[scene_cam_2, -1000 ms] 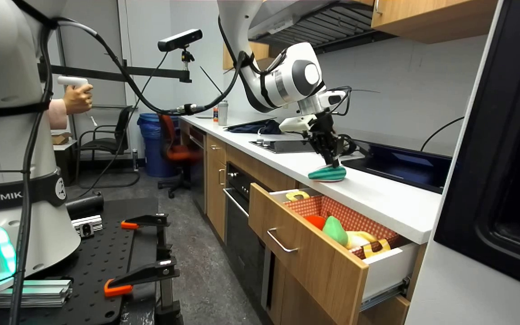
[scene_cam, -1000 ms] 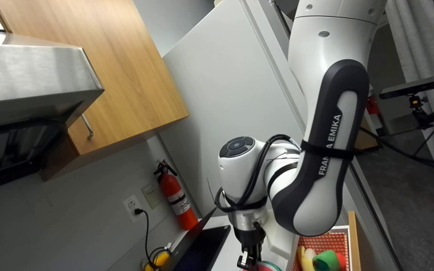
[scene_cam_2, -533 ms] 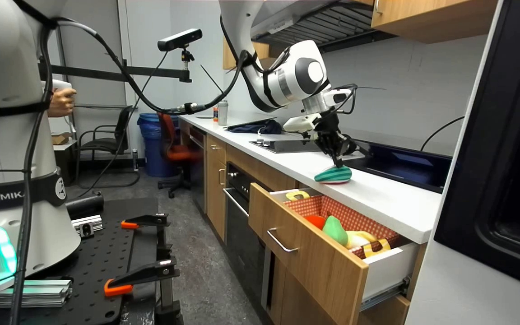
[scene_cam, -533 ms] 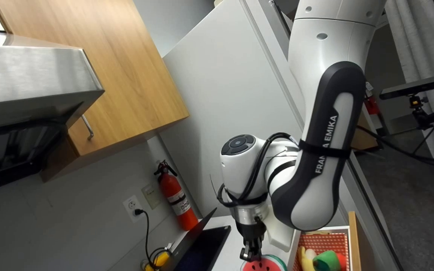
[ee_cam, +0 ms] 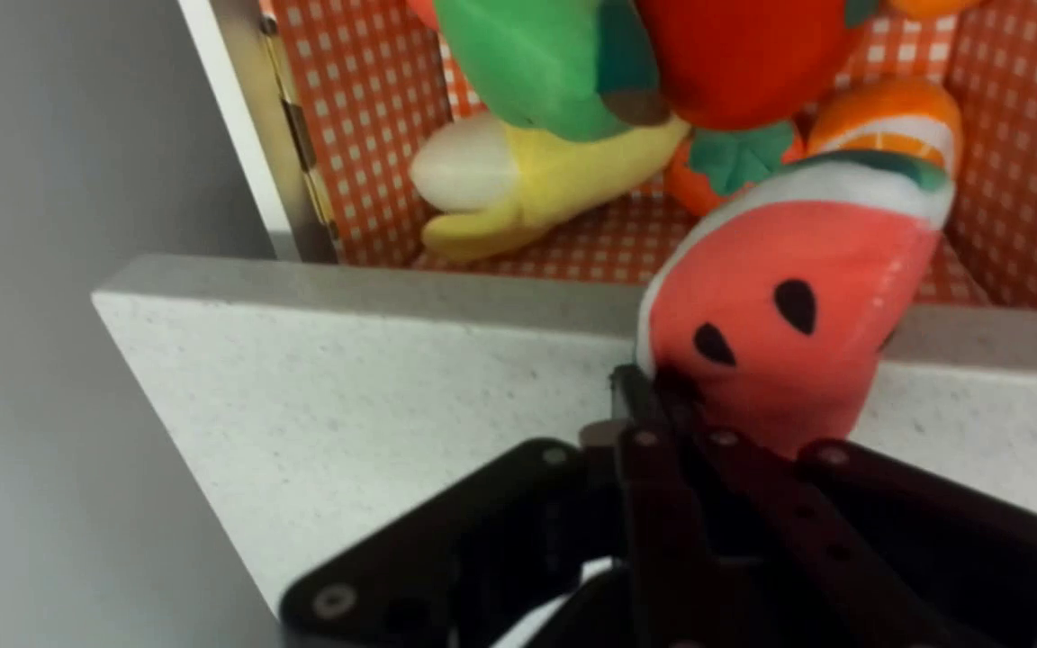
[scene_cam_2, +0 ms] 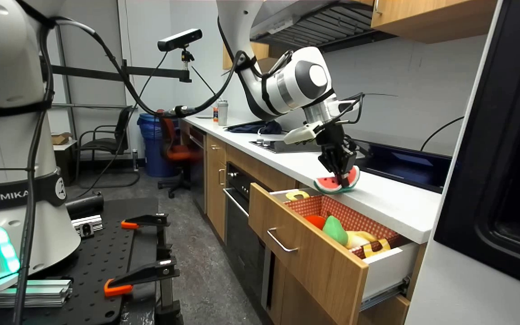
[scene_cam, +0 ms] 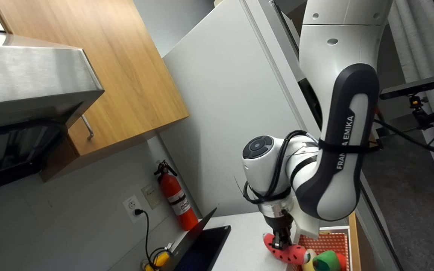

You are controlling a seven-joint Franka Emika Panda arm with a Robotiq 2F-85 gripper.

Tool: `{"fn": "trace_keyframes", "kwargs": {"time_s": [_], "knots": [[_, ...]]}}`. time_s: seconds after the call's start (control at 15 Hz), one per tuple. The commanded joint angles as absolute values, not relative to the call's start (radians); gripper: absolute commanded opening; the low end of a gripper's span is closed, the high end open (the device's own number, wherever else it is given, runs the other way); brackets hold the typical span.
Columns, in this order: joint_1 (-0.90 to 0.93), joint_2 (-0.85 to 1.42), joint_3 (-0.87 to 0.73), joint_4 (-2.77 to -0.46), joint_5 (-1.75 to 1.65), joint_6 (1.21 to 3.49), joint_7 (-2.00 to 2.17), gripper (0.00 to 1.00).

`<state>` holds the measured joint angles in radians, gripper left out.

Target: Open the drawer and then put all three plush toys inside.

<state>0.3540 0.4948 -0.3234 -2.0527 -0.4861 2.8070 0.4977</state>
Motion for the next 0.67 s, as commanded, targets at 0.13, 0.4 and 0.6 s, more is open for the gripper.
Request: {"fn": "trace_keyframes", "kwargs": {"time_s": [0.13,0.4,0.6], "knots": [[0.392,0.428,-0.383,-2.173,-0.555,2.755,0.556,0.00],[0.385,0.401,-0.387,-2.219,-0.592,2.748,0.581,0.00],[0.375,0.385,-0.382,-2.240,-0.618,2.745,0.592,0.00]]}}
